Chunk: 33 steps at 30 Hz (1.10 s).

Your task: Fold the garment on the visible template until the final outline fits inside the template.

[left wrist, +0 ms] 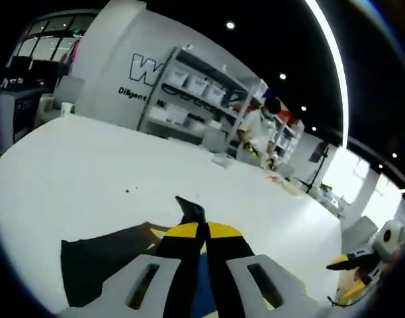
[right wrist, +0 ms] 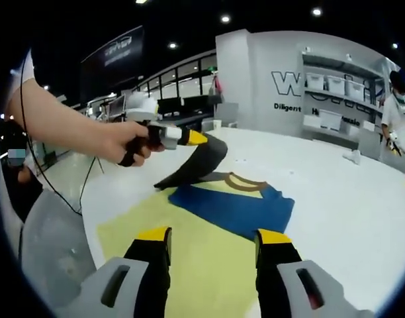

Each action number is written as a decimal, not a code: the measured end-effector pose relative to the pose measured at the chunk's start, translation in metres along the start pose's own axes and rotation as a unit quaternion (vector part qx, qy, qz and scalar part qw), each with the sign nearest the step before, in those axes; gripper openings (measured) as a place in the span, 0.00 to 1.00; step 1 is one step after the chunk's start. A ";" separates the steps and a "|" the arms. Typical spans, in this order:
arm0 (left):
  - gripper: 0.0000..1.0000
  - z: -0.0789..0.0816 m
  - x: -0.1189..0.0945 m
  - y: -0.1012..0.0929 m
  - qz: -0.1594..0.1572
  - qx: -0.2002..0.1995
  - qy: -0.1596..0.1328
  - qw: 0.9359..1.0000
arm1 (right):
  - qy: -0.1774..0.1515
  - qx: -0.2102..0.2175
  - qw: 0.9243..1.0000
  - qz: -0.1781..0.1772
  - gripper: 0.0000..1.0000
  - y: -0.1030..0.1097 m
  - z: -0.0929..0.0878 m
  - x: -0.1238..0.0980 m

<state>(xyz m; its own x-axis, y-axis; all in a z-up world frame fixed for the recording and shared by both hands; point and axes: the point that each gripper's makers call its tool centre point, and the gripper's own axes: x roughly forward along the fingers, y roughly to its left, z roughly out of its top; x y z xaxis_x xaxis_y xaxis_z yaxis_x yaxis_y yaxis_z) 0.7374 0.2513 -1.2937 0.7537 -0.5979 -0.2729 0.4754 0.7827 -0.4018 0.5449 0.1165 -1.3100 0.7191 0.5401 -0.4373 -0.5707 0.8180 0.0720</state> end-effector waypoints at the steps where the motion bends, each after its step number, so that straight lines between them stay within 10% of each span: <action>1: 0.00 -0.003 0.003 -0.003 0.001 0.005 0.003 1.000 | 0.000 0.000 1.000 0.000 0.51 0.000 0.000 0.000; 20: 0.00 -0.033 0.046 -0.070 -0.059 0.043 0.038 0.997 | -0.003 0.020 1.000 -0.013 0.56 -0.018 -0.007 -0.017; 33: 0.00 -0.053 0.065 -0.080 -0.057 0.035 0.064 0.996 | 0.002 0.028 0.999 -0.019 0.56 -0.026 -0.015 -0.024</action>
<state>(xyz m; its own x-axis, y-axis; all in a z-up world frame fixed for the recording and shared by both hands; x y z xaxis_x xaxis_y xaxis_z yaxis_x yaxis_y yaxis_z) 0.7244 0.1409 -1.3259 0.6307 -0.6979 -0.3394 0.5886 0.7152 -0.3769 0.5365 0.0799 -1.3149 0.7379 0.5074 -0.4450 -0.5199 0.8478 0.1045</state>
